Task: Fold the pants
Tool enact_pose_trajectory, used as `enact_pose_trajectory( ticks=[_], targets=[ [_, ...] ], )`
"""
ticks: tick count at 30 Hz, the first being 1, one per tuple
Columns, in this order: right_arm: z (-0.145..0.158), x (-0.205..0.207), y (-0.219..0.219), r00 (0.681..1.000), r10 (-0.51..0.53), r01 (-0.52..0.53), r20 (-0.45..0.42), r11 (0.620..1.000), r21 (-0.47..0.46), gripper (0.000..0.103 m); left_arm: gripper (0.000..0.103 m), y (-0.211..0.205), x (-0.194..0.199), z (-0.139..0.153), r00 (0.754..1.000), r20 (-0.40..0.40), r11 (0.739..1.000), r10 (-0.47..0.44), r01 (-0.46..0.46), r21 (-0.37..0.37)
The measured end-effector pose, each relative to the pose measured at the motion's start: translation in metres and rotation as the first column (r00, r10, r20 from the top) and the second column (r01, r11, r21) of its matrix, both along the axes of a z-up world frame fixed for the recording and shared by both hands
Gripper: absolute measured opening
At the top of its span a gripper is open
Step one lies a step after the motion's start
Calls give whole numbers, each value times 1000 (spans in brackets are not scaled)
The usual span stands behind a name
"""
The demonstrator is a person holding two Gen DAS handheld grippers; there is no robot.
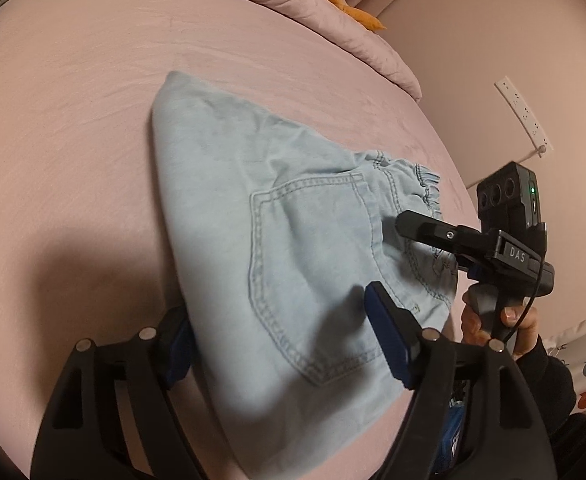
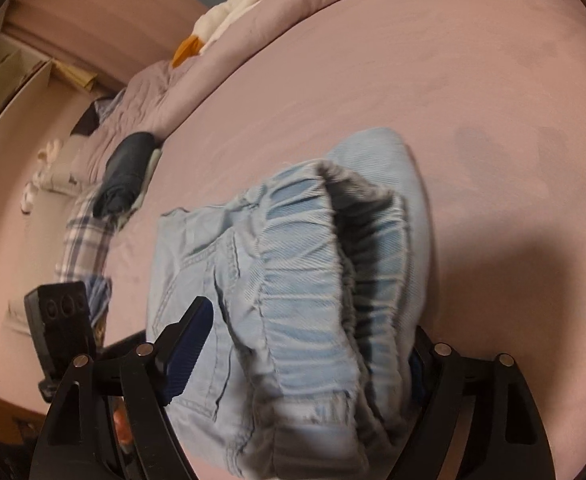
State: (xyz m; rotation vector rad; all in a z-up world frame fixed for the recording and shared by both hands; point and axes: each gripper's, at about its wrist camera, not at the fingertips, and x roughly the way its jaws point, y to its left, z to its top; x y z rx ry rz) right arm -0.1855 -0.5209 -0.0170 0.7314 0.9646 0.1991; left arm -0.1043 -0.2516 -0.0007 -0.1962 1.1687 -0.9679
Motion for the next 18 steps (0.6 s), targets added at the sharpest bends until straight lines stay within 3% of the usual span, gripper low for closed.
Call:
enact_pose_trajectory(
  ticks=[18],
  targets=[
    [0,-2,5,999,-20,20,51,1000,-11,84,76,-23,15,0,1000,8,1000,-29,29,-11]
  ],
)
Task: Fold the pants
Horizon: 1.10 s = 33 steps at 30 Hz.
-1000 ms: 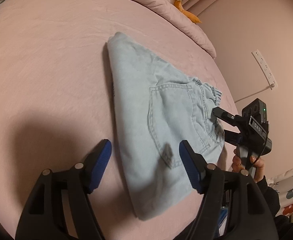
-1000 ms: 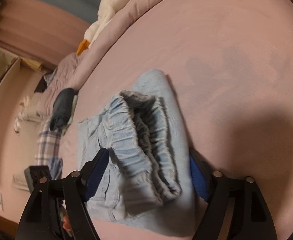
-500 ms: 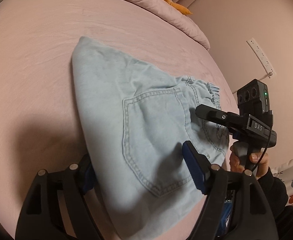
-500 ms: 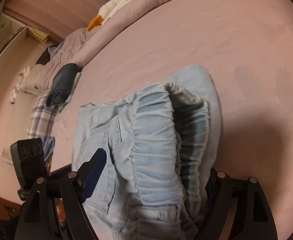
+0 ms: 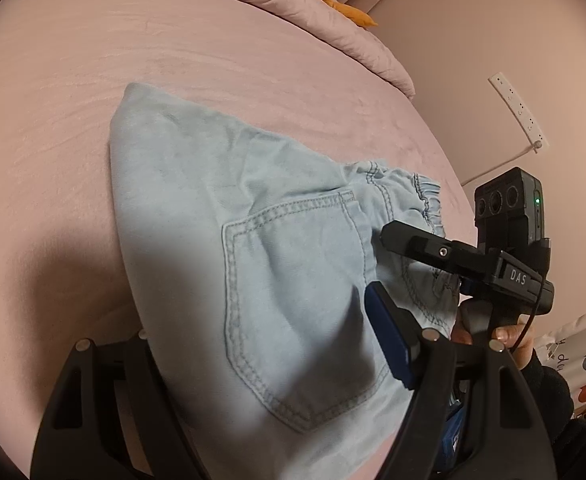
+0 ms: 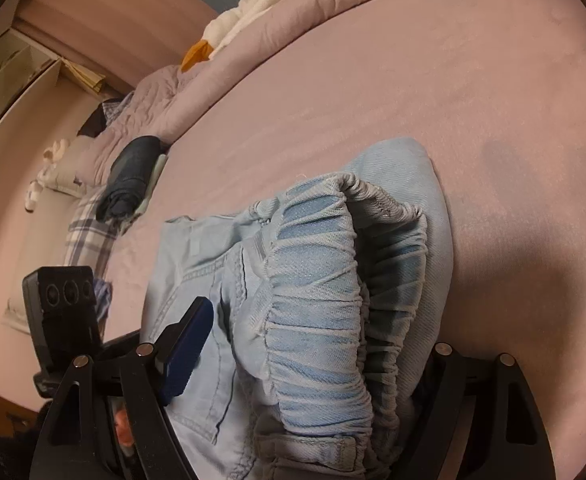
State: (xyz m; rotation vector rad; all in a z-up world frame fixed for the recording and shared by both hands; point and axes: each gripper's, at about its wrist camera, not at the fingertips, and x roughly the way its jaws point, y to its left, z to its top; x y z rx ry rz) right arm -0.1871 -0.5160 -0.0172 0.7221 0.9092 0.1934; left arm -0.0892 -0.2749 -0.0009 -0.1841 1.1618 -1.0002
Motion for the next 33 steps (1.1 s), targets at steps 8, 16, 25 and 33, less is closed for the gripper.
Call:
enact_pose_trajectory(
  ticks=[8,16,25,33],
  targets=[
    [8,-9,10,997,-74,71,-26,995,-76,67,69,-7,-4,2,999,40,998,28,-30,49],
    [24,-19,25,994,-106,105,7,982,-154,51,47,0,-5,6,994,67,993,89,-94,73],
    [41,-28,43,993,-102,111,57,976,-186,44,33,15,-14,20,989,101,993,105,-110,49],
    [58,-32,68,993,-66,86,100,976,-201,42,33,25,-26,36,983,151,994,108,-112,18]
  ],
)
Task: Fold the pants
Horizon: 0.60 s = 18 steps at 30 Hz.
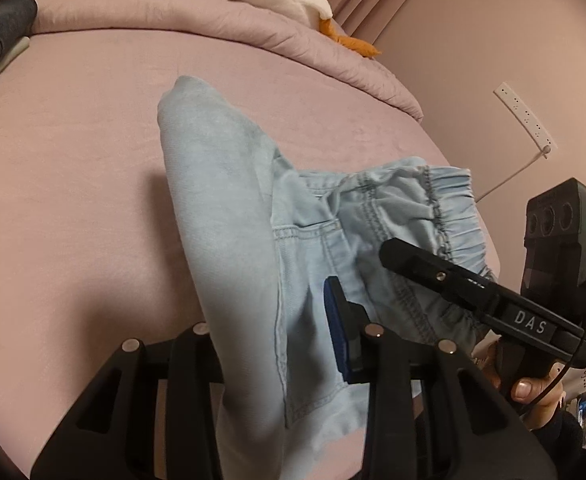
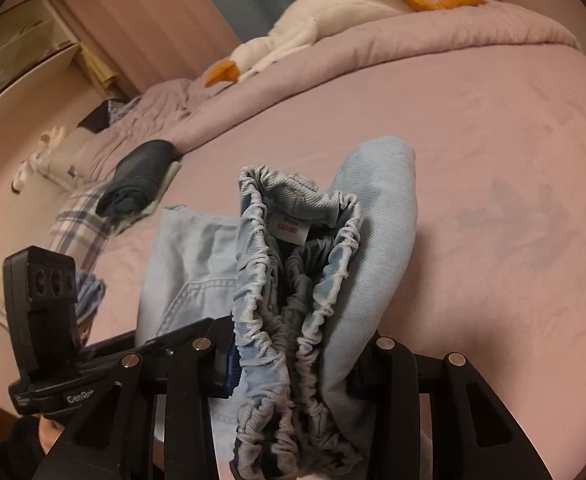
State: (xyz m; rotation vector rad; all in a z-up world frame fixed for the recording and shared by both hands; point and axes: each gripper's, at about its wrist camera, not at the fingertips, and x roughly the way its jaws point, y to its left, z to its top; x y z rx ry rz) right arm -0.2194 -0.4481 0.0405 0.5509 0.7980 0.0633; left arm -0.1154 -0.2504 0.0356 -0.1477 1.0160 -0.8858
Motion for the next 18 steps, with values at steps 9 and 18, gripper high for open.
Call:
enact_pose_trajectory(
  ticks=[9,18],
  targets=[
    [14,-1,29,997,70,-69,35,998,-11,42,33,30,-9,11,998,27,998,55,-54,-13],
    [27,6,61,987,147,-145,59,989,-30,42,33,61,-18,20,992,69,994,109,-108,-17]
  ],
)
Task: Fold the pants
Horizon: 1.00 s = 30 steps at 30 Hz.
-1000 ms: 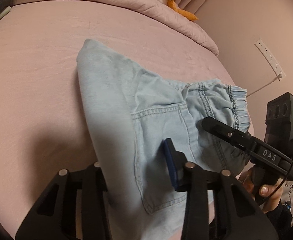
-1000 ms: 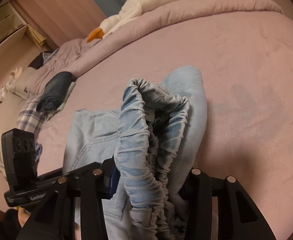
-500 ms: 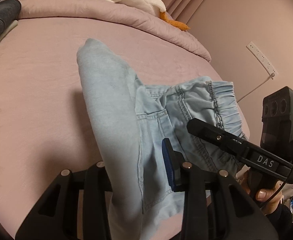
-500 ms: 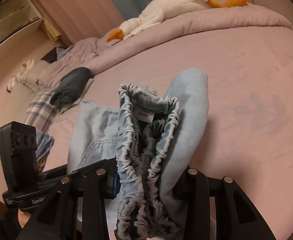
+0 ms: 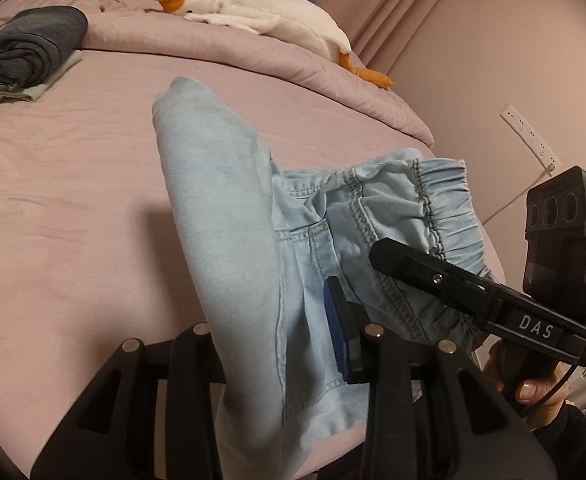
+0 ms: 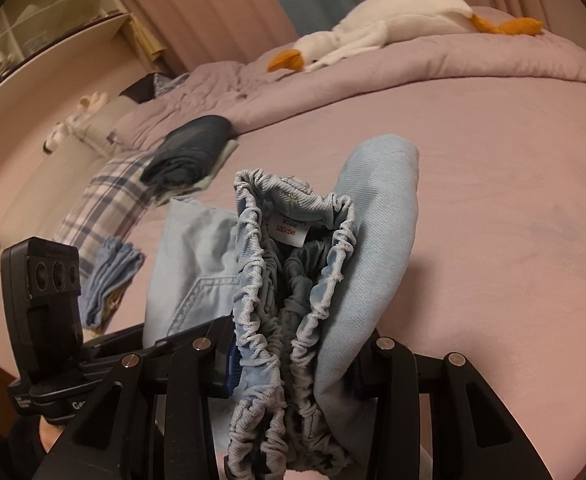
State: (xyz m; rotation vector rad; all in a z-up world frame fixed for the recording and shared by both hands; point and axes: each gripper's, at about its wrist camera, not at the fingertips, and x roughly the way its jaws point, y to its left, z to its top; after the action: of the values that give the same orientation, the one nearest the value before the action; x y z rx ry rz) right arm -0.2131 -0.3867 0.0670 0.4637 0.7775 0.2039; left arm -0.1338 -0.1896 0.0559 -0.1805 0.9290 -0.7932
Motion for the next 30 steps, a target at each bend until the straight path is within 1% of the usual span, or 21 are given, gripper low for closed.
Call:
enact_pose_trajectory(
  ticks=[8,14,22,30],
  targets=[
    [7,9,19,999,51,-51,10,999,-15,42,33,21,-2,2,999,6,999,38,-38,-11],
    [9,15,31,997,73,-73,9,997,-31,42,33,32,-4,3,999,11,999,49,-48,-18],
    [11,25,36,996,92,-91,17,995,-39,42,33,43,-3,7,998,23,998,60,-60,-13],
    [9,33,38,993,115,-114,19,993,-44,42,33,50,6,8,997,24,997,75,-74,-9]
  ],
)
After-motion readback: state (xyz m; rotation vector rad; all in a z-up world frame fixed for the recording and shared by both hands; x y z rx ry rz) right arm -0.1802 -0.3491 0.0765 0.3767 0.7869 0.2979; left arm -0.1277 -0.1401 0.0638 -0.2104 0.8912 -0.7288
